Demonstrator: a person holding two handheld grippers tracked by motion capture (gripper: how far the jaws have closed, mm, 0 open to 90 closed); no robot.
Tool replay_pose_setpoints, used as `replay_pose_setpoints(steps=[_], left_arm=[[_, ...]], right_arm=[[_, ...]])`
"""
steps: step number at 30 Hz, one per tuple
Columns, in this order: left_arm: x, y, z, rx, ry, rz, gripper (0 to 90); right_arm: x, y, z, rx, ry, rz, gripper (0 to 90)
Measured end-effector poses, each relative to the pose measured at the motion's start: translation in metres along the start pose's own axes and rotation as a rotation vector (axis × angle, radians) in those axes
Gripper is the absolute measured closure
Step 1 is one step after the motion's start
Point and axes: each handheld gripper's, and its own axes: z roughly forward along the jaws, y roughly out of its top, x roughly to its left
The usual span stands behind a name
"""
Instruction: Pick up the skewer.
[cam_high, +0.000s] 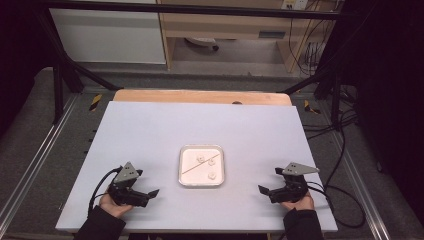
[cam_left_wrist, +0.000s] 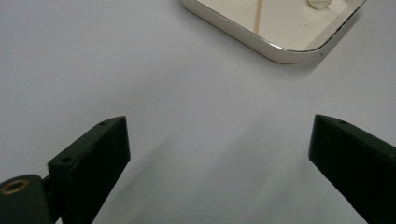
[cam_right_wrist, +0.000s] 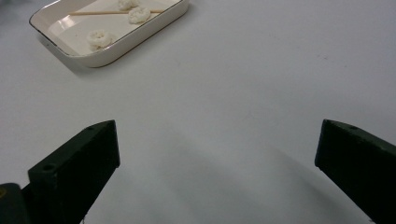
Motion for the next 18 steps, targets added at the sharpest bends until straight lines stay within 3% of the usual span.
replay_pose_setpoints(steps=[18], left_arm=[[-0.015,0.014,0.008,0.011,-0.001,0.000,6.0]], right_arm=[[0.001,0.000,0.000,0.005,-0.002,-0.002,0.7]])
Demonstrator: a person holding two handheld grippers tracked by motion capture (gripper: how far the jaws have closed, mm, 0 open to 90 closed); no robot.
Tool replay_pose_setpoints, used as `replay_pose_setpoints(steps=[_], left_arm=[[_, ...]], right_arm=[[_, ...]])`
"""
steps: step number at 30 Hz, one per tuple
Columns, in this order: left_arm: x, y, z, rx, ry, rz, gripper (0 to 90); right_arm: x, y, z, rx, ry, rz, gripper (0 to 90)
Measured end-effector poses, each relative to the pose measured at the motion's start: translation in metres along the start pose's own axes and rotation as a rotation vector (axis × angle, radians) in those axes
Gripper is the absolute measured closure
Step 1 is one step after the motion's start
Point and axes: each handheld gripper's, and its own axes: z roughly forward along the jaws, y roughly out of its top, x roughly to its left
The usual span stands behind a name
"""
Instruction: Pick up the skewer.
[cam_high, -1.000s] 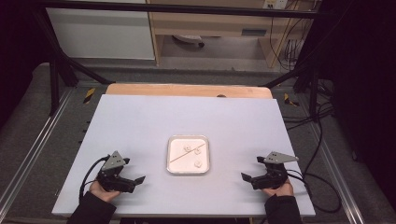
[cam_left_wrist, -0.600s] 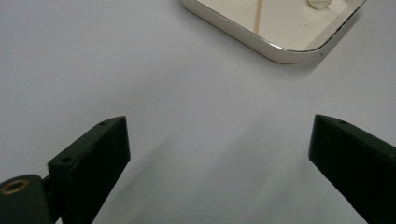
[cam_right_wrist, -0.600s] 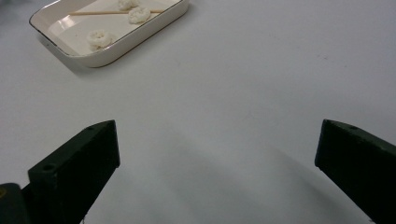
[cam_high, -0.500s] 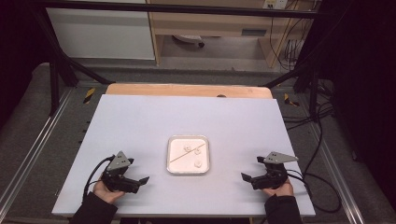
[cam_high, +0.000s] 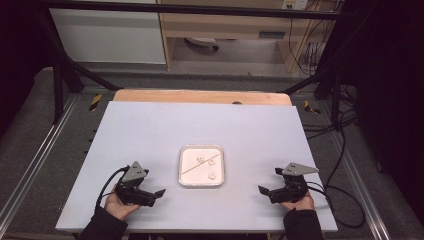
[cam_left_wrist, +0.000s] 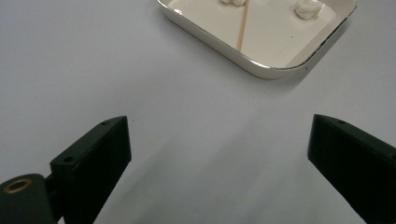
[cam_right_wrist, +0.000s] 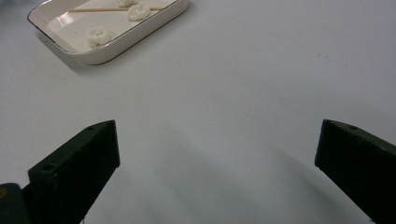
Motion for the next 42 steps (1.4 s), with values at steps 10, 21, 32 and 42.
replay_pose_setpoints(steps=[10,21,32,42], left_arm=[[-0.006,0.011,0.002,0.012,0.001,0.014,6.5],[-0.012,0.028,0.010,0.025,0.004,0.032,7.1],[-0.020,0.046,0.025,0.040,0.004,0.055,8.6],[-0.025,0.065,0.039,0.059,-0.008,0.059,16.3]], right_arm=[[0.000,0.000,0.000,0.002,-0.001,-0.003,0.7],[0.001,0.000,0.000,0.009,-0.001,-0.003,0.7],[0.001,0.000,0.000,0.013,0.001,-0.008,0.7],[0.001,0.000,0.001,0.014,0.003,-0.011,0.7]])
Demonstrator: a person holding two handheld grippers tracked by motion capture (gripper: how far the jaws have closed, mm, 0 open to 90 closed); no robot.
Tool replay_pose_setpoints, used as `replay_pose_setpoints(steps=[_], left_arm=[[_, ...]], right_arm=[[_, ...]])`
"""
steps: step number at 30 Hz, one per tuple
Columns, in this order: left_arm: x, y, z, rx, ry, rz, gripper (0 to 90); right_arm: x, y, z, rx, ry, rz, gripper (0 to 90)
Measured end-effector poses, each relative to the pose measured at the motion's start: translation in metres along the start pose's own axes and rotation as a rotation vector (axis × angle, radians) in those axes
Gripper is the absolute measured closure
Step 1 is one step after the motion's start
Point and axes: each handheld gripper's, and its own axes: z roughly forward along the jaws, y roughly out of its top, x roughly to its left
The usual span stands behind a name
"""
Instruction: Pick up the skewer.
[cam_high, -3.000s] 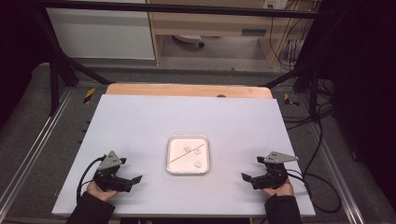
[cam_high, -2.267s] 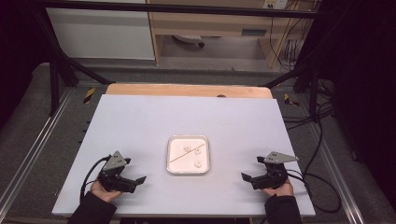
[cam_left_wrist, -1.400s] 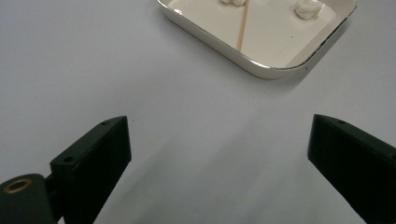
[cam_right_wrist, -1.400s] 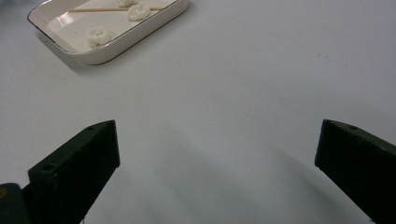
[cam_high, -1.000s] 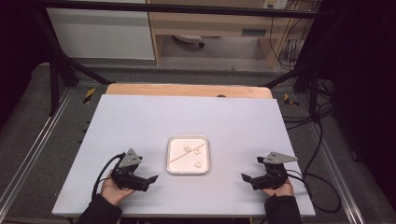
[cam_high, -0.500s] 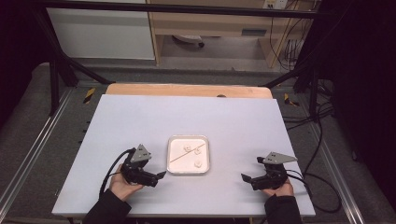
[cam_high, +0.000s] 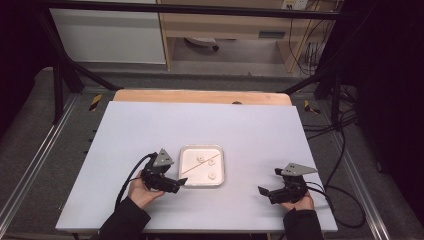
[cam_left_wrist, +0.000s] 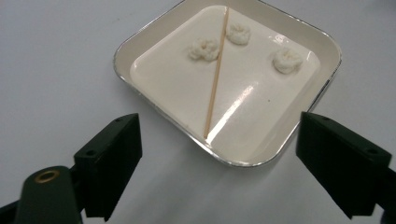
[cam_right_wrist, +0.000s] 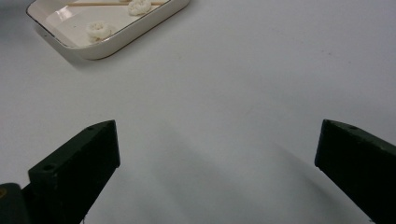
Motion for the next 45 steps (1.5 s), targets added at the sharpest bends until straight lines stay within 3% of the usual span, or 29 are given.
replay_pose_setpoints(steps=[11,20,27,38,45], left_arm=[[-0.004,0.015,0.020,0.053,0.007,0.017,29.2],[-0.008,0.023,0.036,0.094,0.036,0.038,49.7],[-0.006,0.023,0.046,0.101,0.038,0.034,65.5],[-0.001,0.021,0.052,0.112,-0.003,0.002,79.0],[0.000,0.020,0.055,0.102,-0.005,0.008,83.5]], right_arm=[[0.000,0.000,0.000,0.004,0.003,-0.002,0.7],[0.000,0.000,0.001,0.005,0.005,-0.001,0.8],[0.000,0.000,0.001,0.005,0.006,-0.001,0.8],[0.000,0.000,0.001,0.006,0.007,-0.003,0.8],[0.000,0.000,0.001,0.007,0.008,-0.004,0.8]])
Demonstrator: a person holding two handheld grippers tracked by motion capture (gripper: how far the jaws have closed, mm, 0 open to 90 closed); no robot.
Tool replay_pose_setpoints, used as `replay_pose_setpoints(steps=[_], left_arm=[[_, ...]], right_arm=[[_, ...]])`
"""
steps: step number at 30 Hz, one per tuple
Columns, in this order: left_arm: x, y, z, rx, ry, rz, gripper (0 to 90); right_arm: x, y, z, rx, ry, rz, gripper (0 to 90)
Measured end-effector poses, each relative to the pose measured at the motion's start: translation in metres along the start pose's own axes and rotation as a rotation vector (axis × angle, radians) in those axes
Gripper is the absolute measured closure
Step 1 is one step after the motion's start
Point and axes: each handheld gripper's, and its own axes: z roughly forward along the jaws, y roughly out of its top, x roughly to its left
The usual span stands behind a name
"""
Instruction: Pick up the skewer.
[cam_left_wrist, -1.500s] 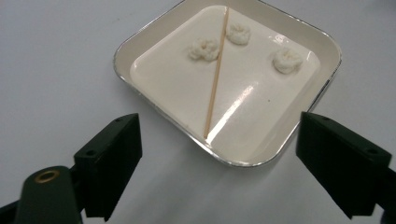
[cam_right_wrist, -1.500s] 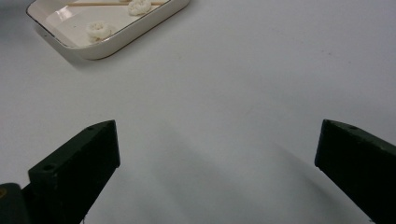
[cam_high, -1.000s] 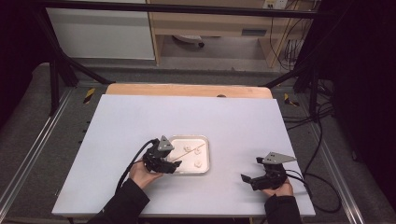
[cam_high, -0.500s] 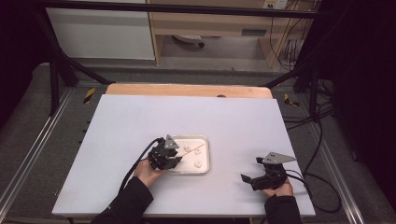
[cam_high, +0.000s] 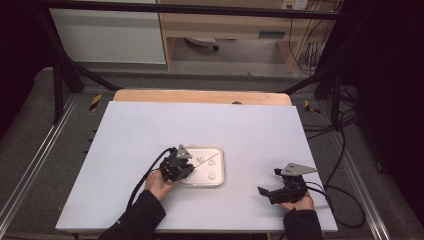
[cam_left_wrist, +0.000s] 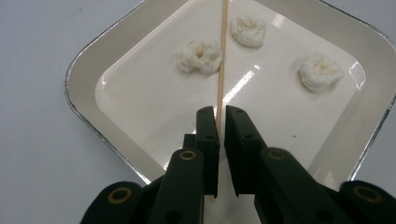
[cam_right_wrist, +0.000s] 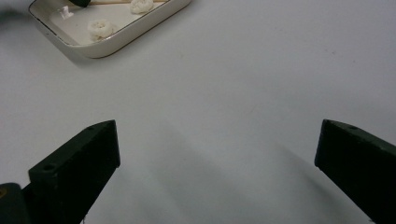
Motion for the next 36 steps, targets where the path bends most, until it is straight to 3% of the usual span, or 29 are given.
replay_pose_setpoints(steps=[4,12,36], left_arm=[[-0.001,0.000,0.000,-0.001,0.011,0.023,85.7],[-0.003,-0.002,0.001,-0.015,0.016,0.031,87.7],[-0.004,-0.006,-0.014,-0.114,-0.007,-0.013,88.5]], right_arm=[[0.000,0.000,0.000,0.000,0.000,0.001,0.8],[0.000,0.000,0.000,0.000,0.000,0.001,0.8],[0.001,0.000,0.001,0.002,0.001,-0.003,0.9]])
